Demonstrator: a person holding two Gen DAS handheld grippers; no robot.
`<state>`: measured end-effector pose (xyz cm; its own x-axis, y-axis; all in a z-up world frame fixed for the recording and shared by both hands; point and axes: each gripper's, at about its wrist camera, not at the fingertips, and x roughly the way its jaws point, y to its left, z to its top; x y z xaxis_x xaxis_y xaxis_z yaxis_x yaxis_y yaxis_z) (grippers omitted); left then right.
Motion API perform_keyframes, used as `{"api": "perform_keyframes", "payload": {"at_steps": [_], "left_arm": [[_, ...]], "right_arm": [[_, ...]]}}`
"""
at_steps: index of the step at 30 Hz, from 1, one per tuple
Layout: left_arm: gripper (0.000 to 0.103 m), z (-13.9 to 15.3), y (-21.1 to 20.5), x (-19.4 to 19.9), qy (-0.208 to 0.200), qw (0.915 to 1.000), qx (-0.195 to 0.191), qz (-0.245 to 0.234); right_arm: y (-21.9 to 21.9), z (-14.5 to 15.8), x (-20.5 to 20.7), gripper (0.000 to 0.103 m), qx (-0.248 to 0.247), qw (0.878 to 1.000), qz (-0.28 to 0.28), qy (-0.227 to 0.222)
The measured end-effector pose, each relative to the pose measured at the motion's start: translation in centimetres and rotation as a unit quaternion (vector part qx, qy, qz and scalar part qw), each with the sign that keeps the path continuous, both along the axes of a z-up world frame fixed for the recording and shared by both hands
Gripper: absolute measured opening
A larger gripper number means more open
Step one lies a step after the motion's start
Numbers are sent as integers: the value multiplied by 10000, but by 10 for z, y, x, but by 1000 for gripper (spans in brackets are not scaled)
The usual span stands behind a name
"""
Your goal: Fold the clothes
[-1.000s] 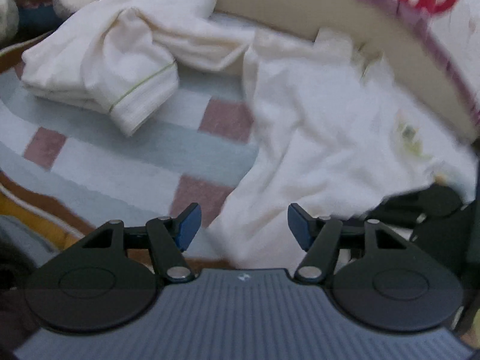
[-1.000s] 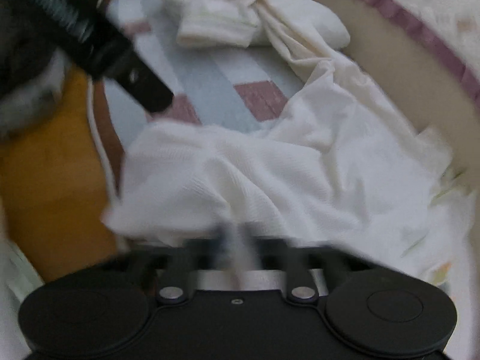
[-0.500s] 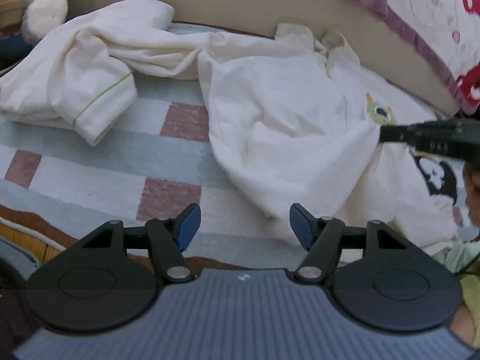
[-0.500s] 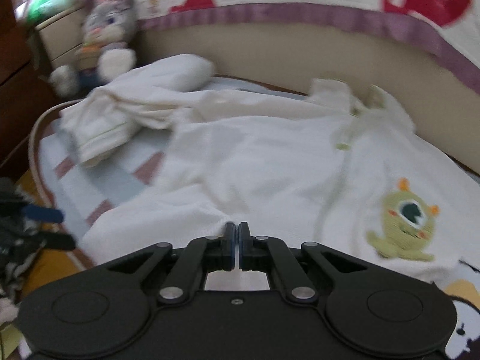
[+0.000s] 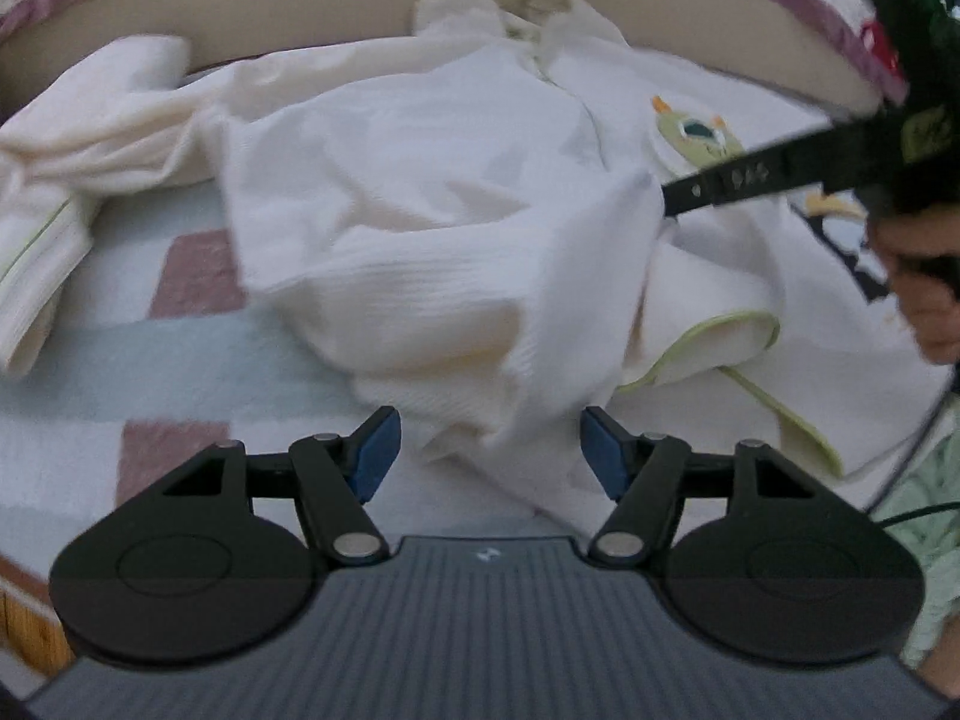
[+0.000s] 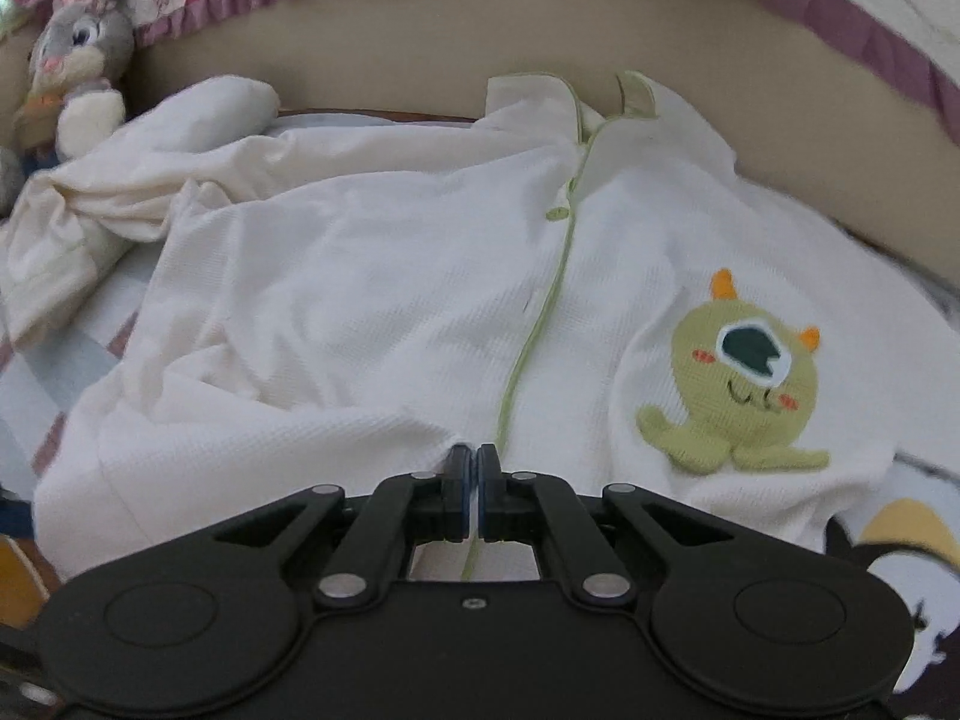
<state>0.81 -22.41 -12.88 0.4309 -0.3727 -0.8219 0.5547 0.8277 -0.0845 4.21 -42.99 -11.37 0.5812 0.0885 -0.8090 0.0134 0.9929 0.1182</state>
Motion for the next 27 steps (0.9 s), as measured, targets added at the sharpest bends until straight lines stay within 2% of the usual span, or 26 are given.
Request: {"api": "perform_keyframes", "payload": {"at_steps": [2,3,5,6,8,11,12,13,14,15,16,18,19,20,21,23,25,27], "left_arm": [[66,-6,-5,8,110,9999,-30,129],[50,-7,-3,11,182,9993,-105,314],[9,-2,10,13,342,9969,-354,618],[9,6,20,11,328,9957,-469,726],[8,32,44,-2,49,9941,-616,892],[7,70,86,-24,-211,9870,-860,1343],[7,79,101,-30,-182,9830,-1007,1523],[7,80,116,-35,-4,9778,-1184,1727],[6,78,125,-41,150,9734,-1265,1903],[6,76,135,-48,303,9684,-1345,2078],[6,72,141,-53,366,9663,-1249,2219],[6,61,141,-60,229,9689,-547,2401],[6,56,142,-60,232,9679,-347,2477],[6,52,145,-56,340,9660,-367,2538],[5,47,147,-52,448,9638,-388,2598],[5,44,152,-43,652,9588,-680,2680],[5,49,152,-38,624,9581,-722,2699],[5,52,157,-29,794,9544,-910,2729]], "right_arm": [[-6,0,-6,3,266,9996,-18,17],[-7,1,-10,3,367,9993,44,22],[-9,4,-19,2,542,9984,161,30],[-10,7,-23,2,528,9984,195,30],[-10,15,-33,2,497,9984,267,27],[-9,27,-43,2,414,9984,395,13],[-8,29,-47,2,412,9983,401,42],[-6,32,-52,3,409,9983,408,72],[-5,34,-57,8,456,9980,423,98],[-3,37,-64,11,660,9967,463,116],[0,38,-72,11,909,9945,505,135],[9,38,-92,12,1693,9836,600,185],[14,36,-101,12,2069,9760,643,215],[20,32,-108,16,2398,9681,672,261],[27,27,-114,25,2670,9606,699,311],[44,14,-118,30,2807,9558,750,441],[66,7,-117,32,2437,9645,888,504],[83,0,-111,36,2203,9687,1035,485]]}}
